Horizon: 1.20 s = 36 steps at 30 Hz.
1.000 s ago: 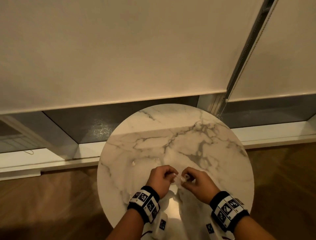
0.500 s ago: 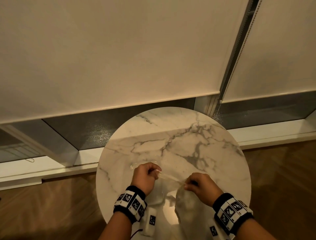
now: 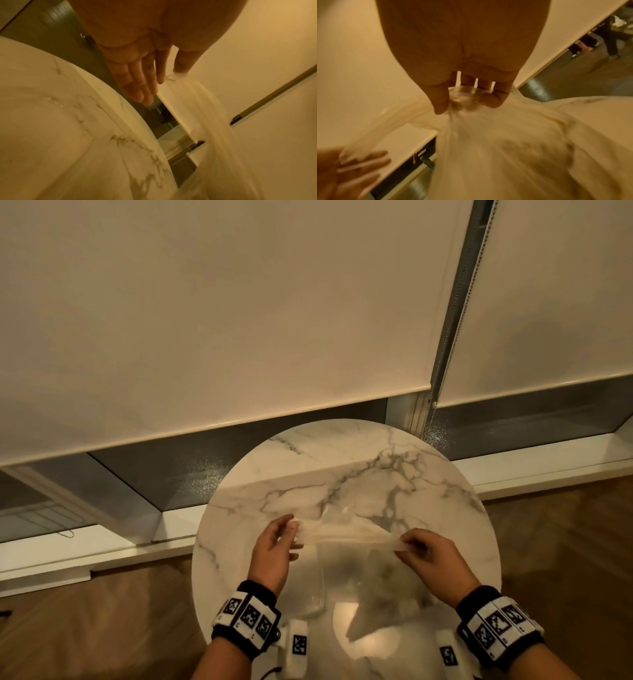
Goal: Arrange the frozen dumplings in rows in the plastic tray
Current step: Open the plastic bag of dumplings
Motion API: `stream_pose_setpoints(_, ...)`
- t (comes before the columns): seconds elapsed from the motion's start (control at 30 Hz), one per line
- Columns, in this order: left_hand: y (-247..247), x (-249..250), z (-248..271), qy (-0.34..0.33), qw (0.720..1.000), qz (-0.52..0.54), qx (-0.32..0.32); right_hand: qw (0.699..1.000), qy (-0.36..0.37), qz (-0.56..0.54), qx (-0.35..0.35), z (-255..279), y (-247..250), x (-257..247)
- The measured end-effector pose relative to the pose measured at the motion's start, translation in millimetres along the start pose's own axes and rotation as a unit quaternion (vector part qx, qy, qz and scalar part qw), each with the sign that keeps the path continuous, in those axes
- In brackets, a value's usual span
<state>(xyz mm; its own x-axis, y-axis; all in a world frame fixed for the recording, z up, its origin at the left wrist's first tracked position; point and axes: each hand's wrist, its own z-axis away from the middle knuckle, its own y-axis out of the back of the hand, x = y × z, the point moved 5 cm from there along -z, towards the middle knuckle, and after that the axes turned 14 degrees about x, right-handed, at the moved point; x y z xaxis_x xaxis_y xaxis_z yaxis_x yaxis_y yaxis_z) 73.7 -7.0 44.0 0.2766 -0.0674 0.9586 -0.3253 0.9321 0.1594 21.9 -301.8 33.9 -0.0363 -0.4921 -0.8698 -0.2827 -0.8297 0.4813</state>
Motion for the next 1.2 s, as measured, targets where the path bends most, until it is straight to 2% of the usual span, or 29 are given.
stream_pose_setpoints(0.07, -11, -11, 11, 0.050, 0.998, -0.022, -0.044, 0.999, -0.002, -0.037, 0.006, -1, 1, -9)
stream_pose_setpoints(0.13, -27, -17, 24, 0.068, 0.991, -0.038, -0.112, 0.998, -0.007, -0.059, 0.009, -2, -1, -13)
stream_pose_setpoints(0.23, -51, -12, 42, 0.040, 0.979, -0.037, -0.195, 0.997, -0.002, -0.081, 0.005, -5, -3, -20)
stream_pose_setpoints(0.3, -65, -2, 54, 0.032, 0.974, -0.002, -0.223, 0.995, 0.011, -0.099, -0.001, -8, -2, -28)
stream_pose_setpoints(0.43, -87, 22, 63, -0.038, 0.968, -0.005, -0.248, 0.990, 0.052, -0.130, -0.009, -13, 6, -54)
stream_pose_setpoints(0.57, -95, 40, 54, -0.043, 0.973, -0.021, -0.224, 0.990, 0.068, -0.125, 0.001, -26, 17, -63)
stream_pose_setpoints(0.73, -86, 60, 23, -0.019, 0.992, 0.004, -0.123, 0.995, 0.054, -0.069, 0.041, -56, 38, -53)
stream_pose_setpoints(0.83, -79, 79, 9, -0.022, 0.996, 0.034, -0.084, 0.993, 0.053, -0.087, 0.060, -69, 51, -61)
stream_pose_setpoints(0.9, -76, 92, 5, -0.047, 0.995, 0.048, -0.069, 0.990, 0.069, -0.098, 0.077, -72, 59, -72)
stream_pose_setpoints(1.03, -71, 118, 11, -0.142, 0.987, 0.051, -0.051, 0.975, 0.067, -0.166, 0.134, -71, 71, -83)
stream_pose_setpoints(1.13, -67, 115, 15, -0.150, 0.987, 0.035, -0.054, 0.974, 0.111, -0.108, 0.163, -66, 79, -88)
stream_pose_setpoints(1.2, -63, 104, 14, -0.159, 0.986, -0.002, -0.044, 0.975, 0.108, -0.096, 0.169, -60, 82, -86)
